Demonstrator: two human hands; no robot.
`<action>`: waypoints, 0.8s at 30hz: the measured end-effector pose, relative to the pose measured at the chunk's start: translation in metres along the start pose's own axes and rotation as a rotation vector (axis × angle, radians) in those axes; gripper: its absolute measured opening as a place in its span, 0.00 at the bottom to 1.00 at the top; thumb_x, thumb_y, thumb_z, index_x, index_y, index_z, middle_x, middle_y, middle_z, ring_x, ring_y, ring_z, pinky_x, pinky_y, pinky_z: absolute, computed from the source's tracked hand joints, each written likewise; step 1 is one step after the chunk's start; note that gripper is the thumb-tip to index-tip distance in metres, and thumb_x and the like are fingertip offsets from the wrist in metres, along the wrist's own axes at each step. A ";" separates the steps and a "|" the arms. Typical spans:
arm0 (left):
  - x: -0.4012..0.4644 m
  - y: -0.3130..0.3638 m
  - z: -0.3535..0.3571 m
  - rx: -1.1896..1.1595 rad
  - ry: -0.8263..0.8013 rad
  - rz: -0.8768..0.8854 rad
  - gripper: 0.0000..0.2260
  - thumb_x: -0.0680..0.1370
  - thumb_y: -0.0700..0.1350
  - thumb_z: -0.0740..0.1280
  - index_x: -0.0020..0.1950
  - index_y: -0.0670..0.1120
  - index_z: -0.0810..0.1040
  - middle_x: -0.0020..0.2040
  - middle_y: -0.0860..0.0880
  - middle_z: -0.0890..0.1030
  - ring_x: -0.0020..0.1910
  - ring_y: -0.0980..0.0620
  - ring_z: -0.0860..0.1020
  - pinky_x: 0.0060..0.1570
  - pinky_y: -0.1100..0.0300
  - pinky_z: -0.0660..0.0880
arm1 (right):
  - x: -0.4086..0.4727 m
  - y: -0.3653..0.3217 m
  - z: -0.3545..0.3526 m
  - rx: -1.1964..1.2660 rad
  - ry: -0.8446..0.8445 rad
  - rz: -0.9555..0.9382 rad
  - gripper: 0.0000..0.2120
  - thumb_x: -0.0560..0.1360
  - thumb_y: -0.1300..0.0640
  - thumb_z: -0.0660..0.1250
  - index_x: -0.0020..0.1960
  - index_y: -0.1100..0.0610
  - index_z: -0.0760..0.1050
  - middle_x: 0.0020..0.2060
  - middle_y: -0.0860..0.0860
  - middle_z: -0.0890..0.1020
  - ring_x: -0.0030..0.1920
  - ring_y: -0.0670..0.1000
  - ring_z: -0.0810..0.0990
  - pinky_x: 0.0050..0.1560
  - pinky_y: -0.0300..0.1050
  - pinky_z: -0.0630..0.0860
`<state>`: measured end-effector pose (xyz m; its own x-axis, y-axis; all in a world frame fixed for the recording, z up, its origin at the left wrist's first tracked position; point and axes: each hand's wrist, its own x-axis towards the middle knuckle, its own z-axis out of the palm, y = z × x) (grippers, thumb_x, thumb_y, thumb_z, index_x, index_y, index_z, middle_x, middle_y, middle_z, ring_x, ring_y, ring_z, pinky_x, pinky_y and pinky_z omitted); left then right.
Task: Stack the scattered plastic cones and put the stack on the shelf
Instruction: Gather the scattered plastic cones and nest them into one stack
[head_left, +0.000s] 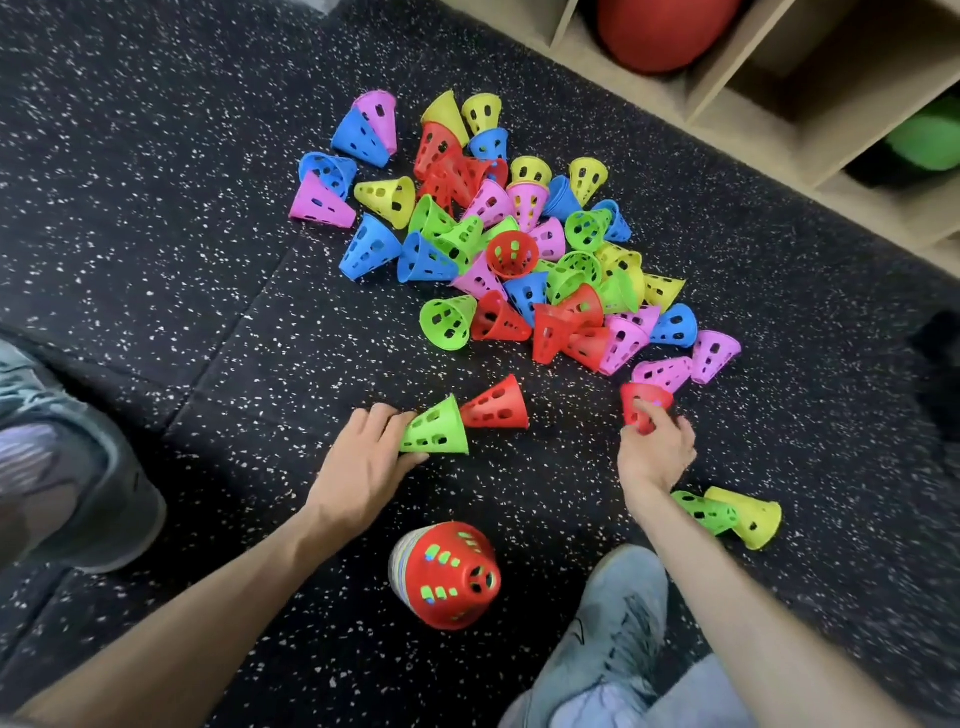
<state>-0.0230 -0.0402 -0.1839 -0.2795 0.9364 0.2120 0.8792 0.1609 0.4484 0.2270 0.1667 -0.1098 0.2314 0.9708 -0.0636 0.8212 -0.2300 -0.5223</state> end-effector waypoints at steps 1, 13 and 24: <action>-0.002 0.000 0.002 0.008 0.009 0.014 0.25 0.82 0.57 0.58 0.65 0.38 0.77 0.55 0.44 0.77 0.46 0.46 0.71 0.51 0.53 0.70 | 0.002 0.001 0.002 0.026 -0.023 -0.039 0.19 0.75 0.67 0.67 0.59 0.47 0.83 0.69 0.58 0.74 0.66 0.61 0.72 0.67 0.50 0.67; -0.005 0.003 0.005 0.101 0.014 0.013 0.27 0.83 0.59 0.57 0.70 0.39 0.75 0.57 0.44 0.75 0.47 0.45 0.71 0.52 0.48 0.74 | -0.024 -0.023 0.007 0.139 -0.081 -0.242 0.14 0.78 0.64 0.66 0.54 0.47 0.82 0.55 0.49 0.73 0.54 0.49 0.77 0.56 0.39 0.71; -0.006 0.006 0.003 0.091 -0.017 -0.022 0.27 0.83 0.59 0.58 0.71 0.40 0.74 0.59 0.44 0.74 0.50 0.46 0.71 0.55 0.49 0.74 | -0.085 -0.040 0.028 0.254 -0.411 -0.339 0.12 0.81 0.55 0.66 0.63 0.47 0.78 0.43 0.40 0.82 0.51 0.46 0.79 0.58 0.51 0.75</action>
<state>-0.0144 -0.0439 -0.1855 -0.2935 0.9372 0.1882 0.9045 0.2086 0.3720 0.1596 0.0952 -0.1069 -0.2851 0.9458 -0.1556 0.6519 0.0723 -0.7549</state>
